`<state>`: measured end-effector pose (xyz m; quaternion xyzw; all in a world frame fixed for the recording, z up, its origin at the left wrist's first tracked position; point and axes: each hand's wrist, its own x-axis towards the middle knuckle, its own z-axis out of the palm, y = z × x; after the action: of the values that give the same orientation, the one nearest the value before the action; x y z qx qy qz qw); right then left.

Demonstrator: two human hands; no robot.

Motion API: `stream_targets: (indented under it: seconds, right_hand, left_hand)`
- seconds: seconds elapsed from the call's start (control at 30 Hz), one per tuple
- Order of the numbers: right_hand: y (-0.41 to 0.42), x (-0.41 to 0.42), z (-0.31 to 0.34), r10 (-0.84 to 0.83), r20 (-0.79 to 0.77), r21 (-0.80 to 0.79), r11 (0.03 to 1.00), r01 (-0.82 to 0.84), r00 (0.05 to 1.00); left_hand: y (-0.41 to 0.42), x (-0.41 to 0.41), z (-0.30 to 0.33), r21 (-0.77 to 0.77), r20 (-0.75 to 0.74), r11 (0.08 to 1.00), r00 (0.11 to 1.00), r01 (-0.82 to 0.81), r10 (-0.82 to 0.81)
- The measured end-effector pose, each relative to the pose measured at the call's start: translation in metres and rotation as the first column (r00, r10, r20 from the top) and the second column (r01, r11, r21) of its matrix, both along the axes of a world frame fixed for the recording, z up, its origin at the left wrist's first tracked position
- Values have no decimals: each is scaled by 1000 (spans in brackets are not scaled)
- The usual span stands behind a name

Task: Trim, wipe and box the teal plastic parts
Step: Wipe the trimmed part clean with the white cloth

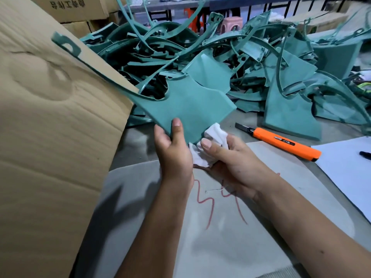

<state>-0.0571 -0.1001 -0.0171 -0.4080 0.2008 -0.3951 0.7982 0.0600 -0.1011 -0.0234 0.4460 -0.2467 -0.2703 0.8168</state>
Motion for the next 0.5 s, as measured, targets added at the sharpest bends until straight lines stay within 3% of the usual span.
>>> stream_targets:
  seconds: [0.1, 0.17, 0.23, 0.3, 0.37, 0.43, 0.5]
  right_hand:
    - [-13, 3, 1, -166, -18, 58, 984, 167, 986]
    - [-22, -6, 1, -270, 76, 80, 961, 264, 960]
    - [-32, -15, 7, -400, 75, 22, 916, 400, 913]
    - [-38, -21, 5, -537, -58, -153, 838, 524, 841]
    - [-40, -25, 1, -733, -266, -498, 660, 562, 626]
    - [-41, -30, -3, -873, -347, -762, 475, 440, 343]
    - [-41, -29, -2, -882, -450, -854, 471, 221, 140]
  left_hand:
    - [1, -3, -3, 43, 49, 999, 998, 29, -31]
    - [3, -4, -4, 63, 52, 998, 998, 31, -34]
    - [4, -1, -5, 84, 55, 996, 998, 10, -15]
    - [8, 1, -6, 101, 83, 995, 996, -25, 16]
    - [14, 0, -8, 140, 177, 985, 981, -104, 79]
    - [19, -5, -8, 176, 267, 964, 952, -201, 150]
    - [21, -16, -4, 186, 284, 939, 931, -290, 231]
